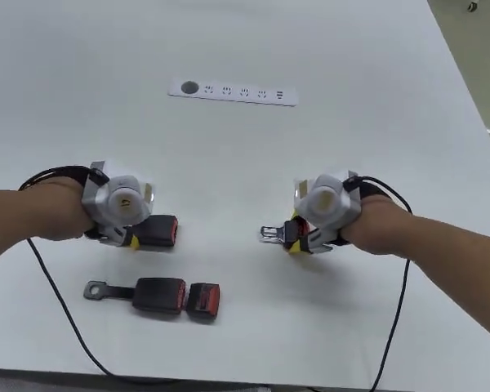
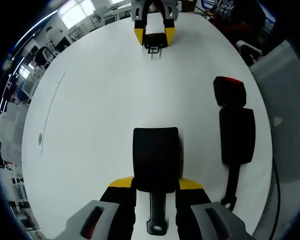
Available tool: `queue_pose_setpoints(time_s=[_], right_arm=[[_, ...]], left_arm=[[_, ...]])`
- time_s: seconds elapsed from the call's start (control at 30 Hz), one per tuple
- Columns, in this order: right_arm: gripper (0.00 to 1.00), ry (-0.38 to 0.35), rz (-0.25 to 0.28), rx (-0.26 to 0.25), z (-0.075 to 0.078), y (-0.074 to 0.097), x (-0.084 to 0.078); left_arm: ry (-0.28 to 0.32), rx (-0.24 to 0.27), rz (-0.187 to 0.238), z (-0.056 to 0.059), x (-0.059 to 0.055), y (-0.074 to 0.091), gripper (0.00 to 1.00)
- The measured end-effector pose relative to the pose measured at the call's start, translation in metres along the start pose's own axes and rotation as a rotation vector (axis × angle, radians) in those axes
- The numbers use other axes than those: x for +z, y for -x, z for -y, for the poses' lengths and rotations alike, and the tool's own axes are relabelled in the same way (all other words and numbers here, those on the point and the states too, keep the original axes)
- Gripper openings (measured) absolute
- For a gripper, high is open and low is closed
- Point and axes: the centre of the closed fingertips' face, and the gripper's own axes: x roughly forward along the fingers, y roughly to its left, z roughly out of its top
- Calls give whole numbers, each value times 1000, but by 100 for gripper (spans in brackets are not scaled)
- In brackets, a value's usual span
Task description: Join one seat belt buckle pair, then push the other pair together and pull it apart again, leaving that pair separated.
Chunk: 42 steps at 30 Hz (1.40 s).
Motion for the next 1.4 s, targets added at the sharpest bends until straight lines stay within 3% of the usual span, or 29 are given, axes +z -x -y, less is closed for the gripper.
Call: queue_pose_setpoints(time_s=[0.13,0.23,0.6,0.73,1.23,1.4], right_arm=[[35,-8,11,-8,-5,-2,7],[35,-2,18,-6,-9,-7,20],[35,-8,82,17,-24,-35,91],[35,0,95,-2,-25,-45,111],[35,57,72,-35,-20,-60,145],[34,84,93,-35,-23,-64,156]], left_arm=[[-13,-3,1,-1,-1,0,31],[-5,2,7,-1,-2,-1,30],[14,2,6,-2,-4,-1,31],[5,-1,12,-3,-5,-2,31],[-6,-6,9,-4,-7,-5,30],[-29,-8,4,-5,-6,-7,30]])
